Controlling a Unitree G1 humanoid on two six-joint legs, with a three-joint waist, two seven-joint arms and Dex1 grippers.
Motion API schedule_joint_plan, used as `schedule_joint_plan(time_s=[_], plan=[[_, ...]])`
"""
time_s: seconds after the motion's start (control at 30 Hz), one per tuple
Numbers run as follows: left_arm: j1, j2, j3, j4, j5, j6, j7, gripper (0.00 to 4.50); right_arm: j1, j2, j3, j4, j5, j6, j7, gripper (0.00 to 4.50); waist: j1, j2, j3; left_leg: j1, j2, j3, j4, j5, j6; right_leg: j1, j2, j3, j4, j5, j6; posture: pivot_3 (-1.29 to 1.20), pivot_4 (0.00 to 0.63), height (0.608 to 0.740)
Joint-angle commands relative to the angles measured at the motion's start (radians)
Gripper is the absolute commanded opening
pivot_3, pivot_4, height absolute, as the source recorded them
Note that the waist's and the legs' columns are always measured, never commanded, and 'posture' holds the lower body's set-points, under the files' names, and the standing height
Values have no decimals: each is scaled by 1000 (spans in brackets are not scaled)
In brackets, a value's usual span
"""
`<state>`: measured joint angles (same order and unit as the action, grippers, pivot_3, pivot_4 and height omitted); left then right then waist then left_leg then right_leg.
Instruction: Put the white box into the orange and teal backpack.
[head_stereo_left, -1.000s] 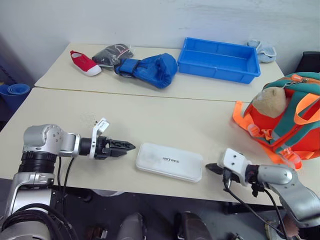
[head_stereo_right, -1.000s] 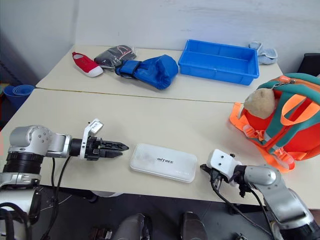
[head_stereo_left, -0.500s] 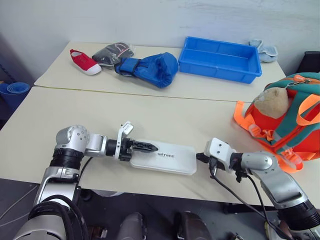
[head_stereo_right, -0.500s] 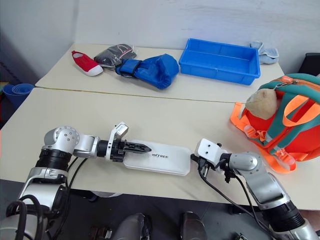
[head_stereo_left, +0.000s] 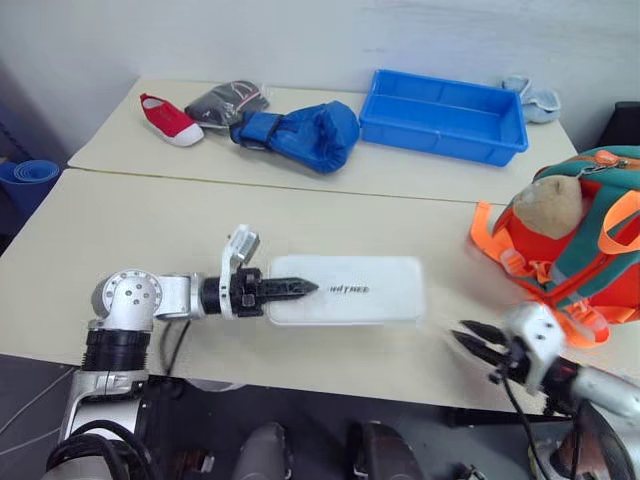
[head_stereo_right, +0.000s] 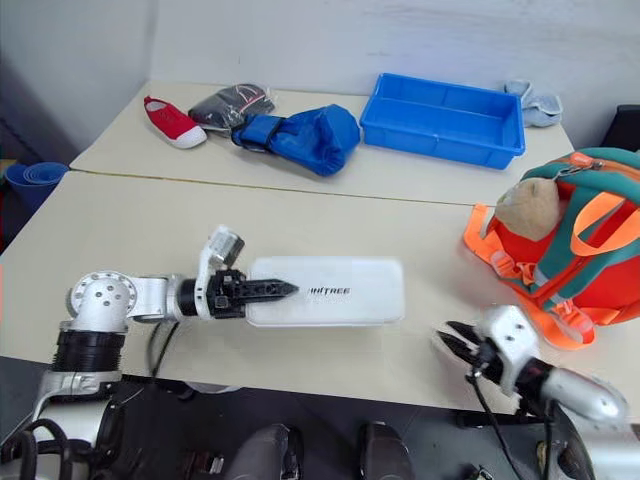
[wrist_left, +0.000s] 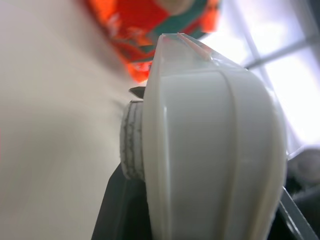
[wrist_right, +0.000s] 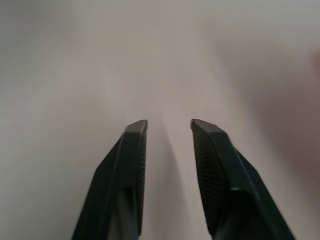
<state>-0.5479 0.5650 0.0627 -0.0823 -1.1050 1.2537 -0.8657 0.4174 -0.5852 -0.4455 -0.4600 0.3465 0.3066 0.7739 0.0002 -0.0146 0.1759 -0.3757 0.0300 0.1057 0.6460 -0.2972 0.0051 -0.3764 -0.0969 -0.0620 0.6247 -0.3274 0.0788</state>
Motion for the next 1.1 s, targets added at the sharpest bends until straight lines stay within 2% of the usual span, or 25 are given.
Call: schedule_joint_plan(time_s=[0.03, 0.1, 0.2, 0.23, 0.4, 0.5, 0.6, 0.7, 0.87, 0.97, 1.0, 1.1], plan=[[42, -48, -42, -82, 165, -316, -113, 1228, 96, 64, -182, -22, 67, -61, -35, 2555, 2, 4, -1, 2, 0, 1, -1, 0, 0, 2, 0, 0, -1, 0, 0, 0, 150, 740], [73, -35, -107, -108, 287, -500, -224, 1228, 126, 97, -268, 3, 91, -127, -37, 3261, -1, 4, -1, 2, 0, 2, -1, 0, 1, 2, 1, 1, -2, 0, 0, 0, 150, 740], [78, -2, -162, -93, 363, -577, -306, 1228, 115, 73, -352, 53, 111, -128, -58, 4282, -8, 3, 0, 3, 1, 4, -3, 0, 2, 0, 2, 4, -2, 0, 0, 0, 150, 740], [73, 0, -173, -79, 382, -596, -316, 1228, 97, 59, -367, 71, 125, -124, -58, 4474, -9, 4, 0, 3, 1, 5, -4, -1, 2, 0, 2, 5, -2, 0, 0, 0, 150, 740], [61, -6, -181, -39, 418, -638, -353, 1228, -112, -89, -321, 210, 163, -106, -11, 4474, -21, 5, 1, 3, 1, 6, -3, -2, 13, 0, 1, 8, -2, 1, 1, 0, 150, 740], [67, 25, -173, -55, 394, -608, -397, 1228, -295, -160, -223, 288, 177, -68, 5, 4474, -24, 5, 2, 3, 1, 5, -4, -1, 15, -1, 1, 6, -2, 0, 0, 0, 150, 740], [79, 42, -159, -63, 394, -598, -401, 1228, -509, -171, -121, 441, 134, -106, -6, 3963, -32, 6, 3, 2, 2, 5, -3, 1, 12, -2, 1, 6, -2, 0, 0, 0, 150, 740], [92, 48, -121, -68, 382, -582, -373, 1228, -604, -142, -38, 478, 127, -128, 26, 2972, -23, 6, 4, 1, 1, 4, -2, 2, 11, -2, 1, 5, -1, 0, 0, 0, 150, 740], [130, 79, -34, -58, 335, -505, -340, 1228, -657, -75, 85, 385, 160, -112, 60, 1297, -28, 6, 4, -1, 1, 3, -1, 2, 11, -3, 1, 4, -1, 0, 1, 0, 150, 740], [167, 121, 31, -12, 324, -478, -341, 1228, -688, -18, 187, 244, 227, -29, 56, 211, -35, 6, 5, -1, 1, 3, -1, 2, 11, -3, 1, 4, 0, 0, 1, 0, 150, 740], [176, 130, 47, -1, 323, -476, -341, 1228, -693, -8, 210, 208, 248, -3, 57, 18, -38, 6, 5, 0, 2, 3, -1, 2, 11, -3, 1, 4, 1, 0, 1, 0, 150, 740], [189, 161, 109, 60, 327, -476, -333, 1228, -696, 14, 281, 62, 349, 110, 50, 18, -34, 6, 5, -1, 2, 2, -2, 2, 10, -6, 1, 4, 3, 0, 0, 0, 150, 740]])
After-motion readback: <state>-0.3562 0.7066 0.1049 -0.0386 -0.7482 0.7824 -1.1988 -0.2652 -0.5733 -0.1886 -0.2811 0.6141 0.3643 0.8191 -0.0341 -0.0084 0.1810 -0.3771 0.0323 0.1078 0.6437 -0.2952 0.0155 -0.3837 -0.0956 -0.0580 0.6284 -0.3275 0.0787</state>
